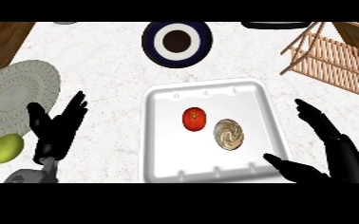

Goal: Pick the tomato from the tray and place it in the tiered shelf

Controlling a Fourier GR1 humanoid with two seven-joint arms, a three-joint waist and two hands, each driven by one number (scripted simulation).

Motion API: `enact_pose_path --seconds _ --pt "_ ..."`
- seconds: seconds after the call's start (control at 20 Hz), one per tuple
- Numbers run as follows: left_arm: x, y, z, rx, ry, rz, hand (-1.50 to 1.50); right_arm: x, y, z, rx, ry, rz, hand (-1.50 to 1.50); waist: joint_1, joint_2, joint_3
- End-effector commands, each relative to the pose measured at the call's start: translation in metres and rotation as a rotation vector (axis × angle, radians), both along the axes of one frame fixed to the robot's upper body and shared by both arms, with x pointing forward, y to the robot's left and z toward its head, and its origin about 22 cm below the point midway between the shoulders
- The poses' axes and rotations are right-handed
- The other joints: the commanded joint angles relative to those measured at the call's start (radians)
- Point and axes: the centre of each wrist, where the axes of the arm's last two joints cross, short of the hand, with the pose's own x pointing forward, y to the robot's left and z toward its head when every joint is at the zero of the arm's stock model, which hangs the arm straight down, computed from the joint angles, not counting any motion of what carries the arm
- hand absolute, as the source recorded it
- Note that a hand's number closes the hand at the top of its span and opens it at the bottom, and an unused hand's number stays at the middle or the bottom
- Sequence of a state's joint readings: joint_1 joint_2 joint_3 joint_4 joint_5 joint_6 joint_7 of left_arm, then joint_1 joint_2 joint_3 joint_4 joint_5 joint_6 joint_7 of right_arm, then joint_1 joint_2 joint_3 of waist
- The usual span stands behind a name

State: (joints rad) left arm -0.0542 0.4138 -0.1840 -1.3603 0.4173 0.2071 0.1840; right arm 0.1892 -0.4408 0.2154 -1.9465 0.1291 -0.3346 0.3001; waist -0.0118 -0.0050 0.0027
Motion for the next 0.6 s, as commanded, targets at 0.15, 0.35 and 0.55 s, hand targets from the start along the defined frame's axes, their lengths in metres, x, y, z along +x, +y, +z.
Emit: enact_pose_path --seconds 0.15,0.35,0.55 --pt "-0.001 -0.001 -0.012 -0.005 0.054 -0.005 0.00 -0.009 0.047 0.054 -0.068 0.134 0.140 -1.50 0.013 0.005 -0.005" --pt "0.002 -0.005 0.001 -0.009 0.069 -0.024 0.00 0.002 0.075 0.079 -0.135 0.230 0.099 -1.50 0.024 0.005 -0.006" --pt "0.002 -0.021 -0.015 -0.010 0.038 -0.015 0.00 0.034 0.105 0.096 -0.173 0.283 0.004 -1.50 0.029 0.007 -0.006"
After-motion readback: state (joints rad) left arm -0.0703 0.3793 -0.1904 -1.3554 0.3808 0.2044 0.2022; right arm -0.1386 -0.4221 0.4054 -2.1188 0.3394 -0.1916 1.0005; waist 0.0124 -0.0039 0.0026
